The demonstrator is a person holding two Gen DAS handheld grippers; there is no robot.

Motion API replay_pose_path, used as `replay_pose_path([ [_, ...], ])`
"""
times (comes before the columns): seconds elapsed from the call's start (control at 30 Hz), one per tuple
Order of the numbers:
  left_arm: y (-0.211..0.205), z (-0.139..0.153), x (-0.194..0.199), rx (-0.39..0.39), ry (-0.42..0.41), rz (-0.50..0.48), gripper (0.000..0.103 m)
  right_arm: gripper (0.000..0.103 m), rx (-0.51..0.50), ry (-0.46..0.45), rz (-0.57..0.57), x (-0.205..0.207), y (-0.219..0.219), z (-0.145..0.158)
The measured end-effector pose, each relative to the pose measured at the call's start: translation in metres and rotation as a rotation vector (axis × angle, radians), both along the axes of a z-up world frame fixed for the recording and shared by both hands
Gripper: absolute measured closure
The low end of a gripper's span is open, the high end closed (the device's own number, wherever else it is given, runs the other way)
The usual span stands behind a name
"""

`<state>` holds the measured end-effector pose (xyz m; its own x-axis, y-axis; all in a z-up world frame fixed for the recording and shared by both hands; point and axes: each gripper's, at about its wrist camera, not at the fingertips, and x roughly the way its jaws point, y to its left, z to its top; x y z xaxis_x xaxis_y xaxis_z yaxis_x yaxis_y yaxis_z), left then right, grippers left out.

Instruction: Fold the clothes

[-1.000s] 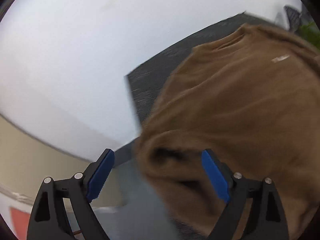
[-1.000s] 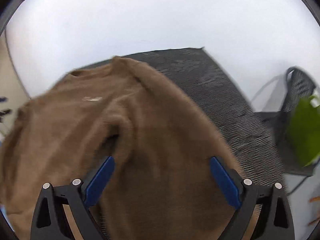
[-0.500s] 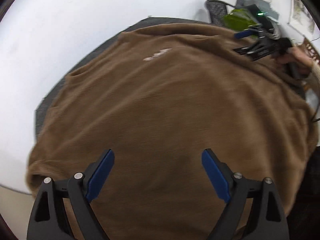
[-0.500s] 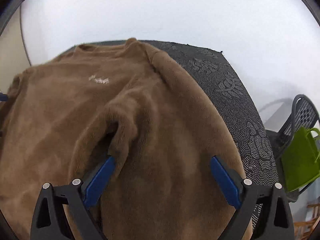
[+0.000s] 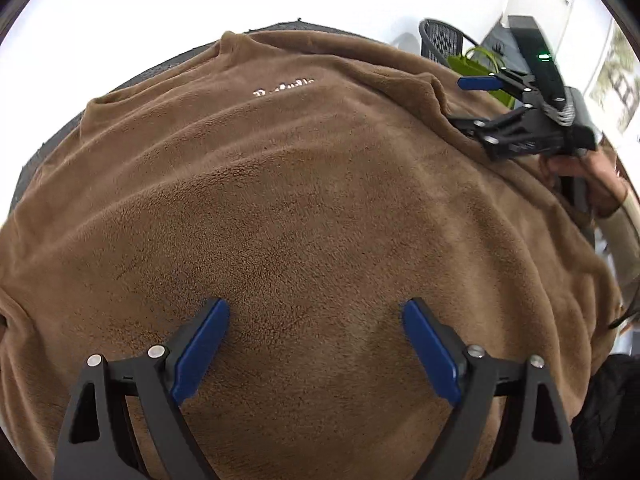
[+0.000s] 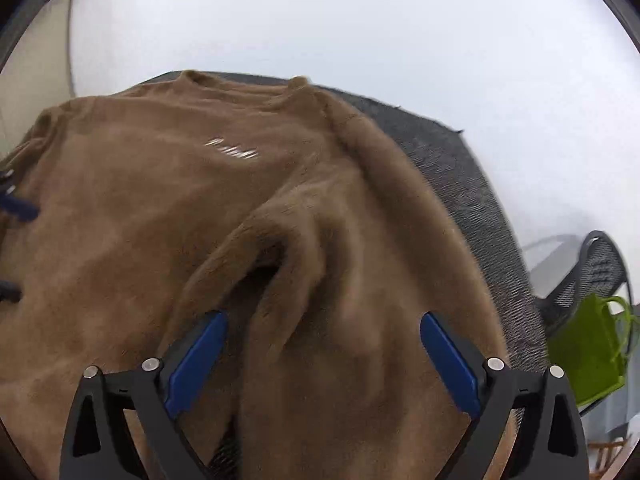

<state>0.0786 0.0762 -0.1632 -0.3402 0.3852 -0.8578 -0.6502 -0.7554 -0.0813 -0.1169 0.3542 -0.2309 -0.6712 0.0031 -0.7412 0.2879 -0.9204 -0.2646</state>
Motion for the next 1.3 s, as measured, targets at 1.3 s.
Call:
replay_pose_path([
  [1.3,-0.041,0.033,0.049,0.334,-0.082,0.186,0.001,0.001,-0.066,0.011,-0.067,-0.021,0.002,0.011],
])
